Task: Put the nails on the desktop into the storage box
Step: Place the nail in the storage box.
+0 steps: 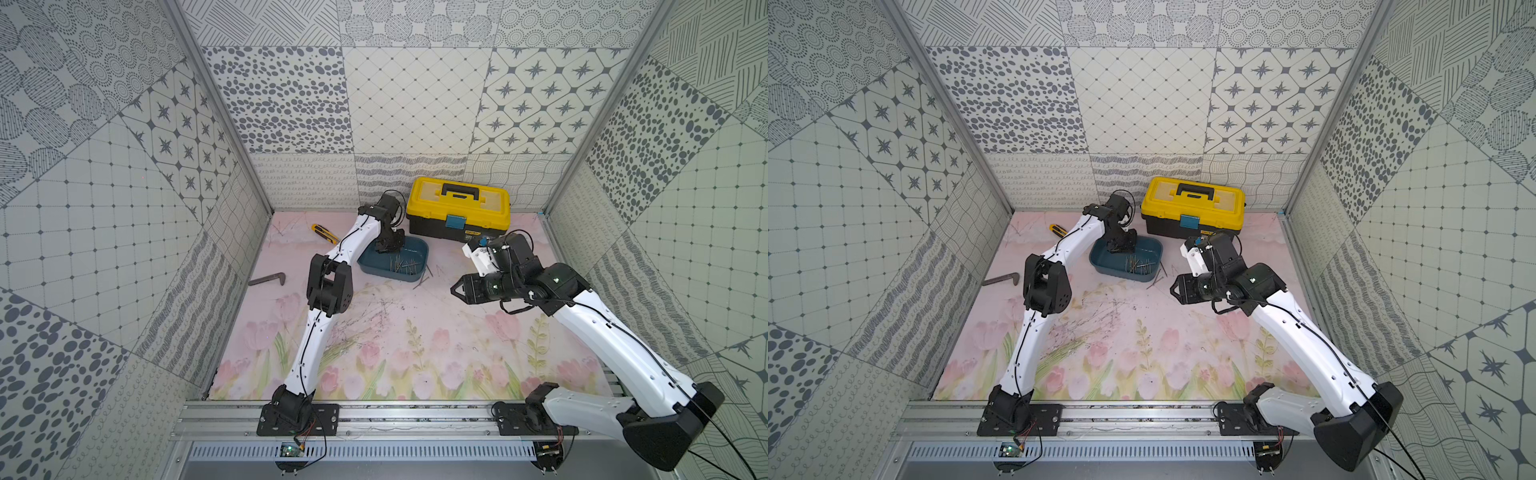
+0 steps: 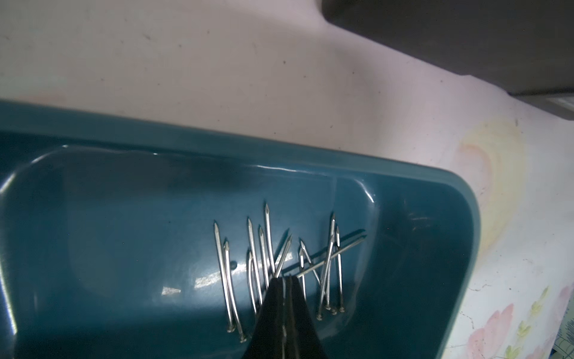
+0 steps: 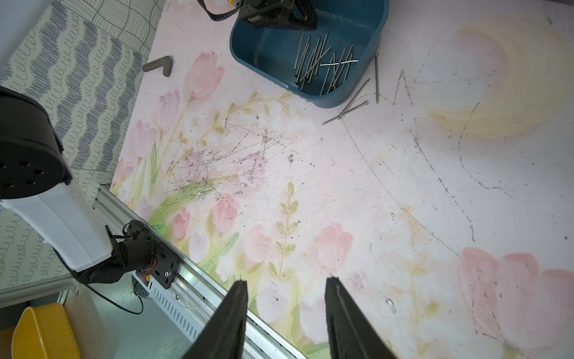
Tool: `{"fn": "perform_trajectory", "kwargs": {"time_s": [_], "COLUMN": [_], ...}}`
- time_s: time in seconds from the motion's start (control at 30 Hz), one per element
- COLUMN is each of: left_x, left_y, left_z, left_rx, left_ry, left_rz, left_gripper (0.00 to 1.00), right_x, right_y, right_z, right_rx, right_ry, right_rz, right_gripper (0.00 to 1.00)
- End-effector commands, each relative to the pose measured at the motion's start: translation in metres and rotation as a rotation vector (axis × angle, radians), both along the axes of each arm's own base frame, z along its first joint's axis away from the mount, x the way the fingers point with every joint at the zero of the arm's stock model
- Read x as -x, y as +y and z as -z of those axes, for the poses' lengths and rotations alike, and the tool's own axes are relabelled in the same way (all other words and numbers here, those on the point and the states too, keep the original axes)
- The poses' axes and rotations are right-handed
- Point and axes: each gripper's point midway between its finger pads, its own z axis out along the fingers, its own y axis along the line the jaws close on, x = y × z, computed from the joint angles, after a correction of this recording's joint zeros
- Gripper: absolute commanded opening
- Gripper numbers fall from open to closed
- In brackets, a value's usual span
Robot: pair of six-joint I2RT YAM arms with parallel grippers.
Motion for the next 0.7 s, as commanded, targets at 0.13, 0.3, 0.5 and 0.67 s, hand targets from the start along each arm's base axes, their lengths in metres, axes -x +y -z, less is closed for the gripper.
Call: {"fn": "perform_trajectory", "kwargs": {"time_s": [0.13,0.3,0.5,0.67], "left_x": [0.002,0.006,0.001,0.001], "left_y": [0.006,0.013,0.018,0.026], "left_z": [0.019,0.027,0.012,-0.007], "left_rx": [-0.015,-0.008,0.009,0.018], "left_ry": [0.039,0.069,0.040,0.020], "left_rz": [-0.003,-0.017,-0.032,-0.045], "left_gripper": [0.00,0.00,0.24,0.44], "right_x": [-0.006,-0.011,-0.014,-0.019], "right_y": [-0.004,0.000,0.004,0.007], "right_z": [0.007,0.009,0.013,0.018], "right_rx": [0.031,0.026,0.021,0.023], "right_ry": [-0.005,0.002,0.012,0.013], "right_rz": [0.030,0.027,0.025,0.019], "right_gripper": [0.47,0.48,0.48,0.48]}}
